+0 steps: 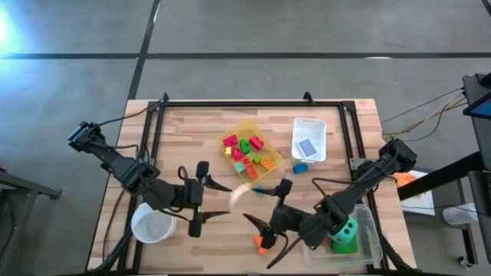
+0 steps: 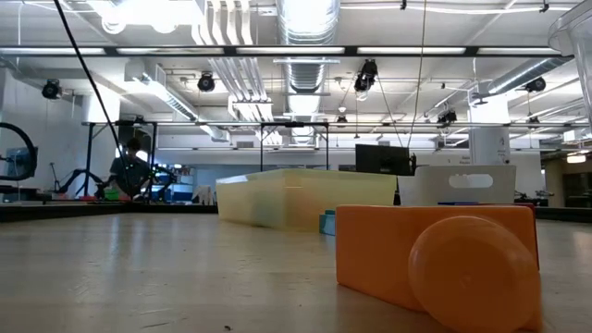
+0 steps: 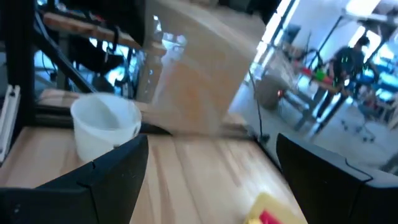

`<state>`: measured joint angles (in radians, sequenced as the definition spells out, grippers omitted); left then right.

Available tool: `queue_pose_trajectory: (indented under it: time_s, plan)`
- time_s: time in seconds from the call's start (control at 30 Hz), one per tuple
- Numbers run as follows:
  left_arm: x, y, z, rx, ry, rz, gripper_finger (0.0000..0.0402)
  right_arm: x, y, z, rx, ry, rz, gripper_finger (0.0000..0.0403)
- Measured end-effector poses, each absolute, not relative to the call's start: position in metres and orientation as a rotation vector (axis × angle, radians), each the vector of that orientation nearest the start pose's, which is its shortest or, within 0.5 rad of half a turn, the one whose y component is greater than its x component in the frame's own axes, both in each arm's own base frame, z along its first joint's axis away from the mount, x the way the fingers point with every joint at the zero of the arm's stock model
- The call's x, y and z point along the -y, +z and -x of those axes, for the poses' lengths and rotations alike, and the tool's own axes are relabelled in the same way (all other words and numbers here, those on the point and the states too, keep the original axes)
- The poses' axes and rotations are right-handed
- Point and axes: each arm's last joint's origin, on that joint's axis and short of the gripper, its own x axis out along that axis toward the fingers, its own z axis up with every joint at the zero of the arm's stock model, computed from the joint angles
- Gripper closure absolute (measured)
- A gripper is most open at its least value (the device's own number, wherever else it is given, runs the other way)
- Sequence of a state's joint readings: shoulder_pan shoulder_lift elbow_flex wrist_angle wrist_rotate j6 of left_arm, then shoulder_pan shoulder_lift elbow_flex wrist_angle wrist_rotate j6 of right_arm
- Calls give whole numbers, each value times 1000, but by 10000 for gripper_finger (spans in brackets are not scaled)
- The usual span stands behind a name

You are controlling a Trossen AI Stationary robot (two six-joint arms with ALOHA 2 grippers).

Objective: Pick & Place Toys
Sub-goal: Put the yellow deck of cards into the white bin

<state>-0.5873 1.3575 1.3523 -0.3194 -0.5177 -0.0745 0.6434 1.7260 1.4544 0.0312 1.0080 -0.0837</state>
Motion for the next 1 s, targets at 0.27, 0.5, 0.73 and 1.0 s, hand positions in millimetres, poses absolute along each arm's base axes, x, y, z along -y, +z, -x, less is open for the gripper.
queue_pose_trajectory:
  time_s: [0.27,0.5,0.73,1.0]
  plan:
    - [153,393,-256,-257,-66,-125,258,-216,338,-332,-179,-340,343,56]
    - [138,381,-258,-378,29,-111,364,-206,323,-335,-252,-381,229,56]
    - [136,376,-256,-429,43,-117,390,-203,320,-335,-281,-387,258,56]
    - [132,372,-252,-481,88,-37,383,-204,319,-335,-300,-374,350,56]
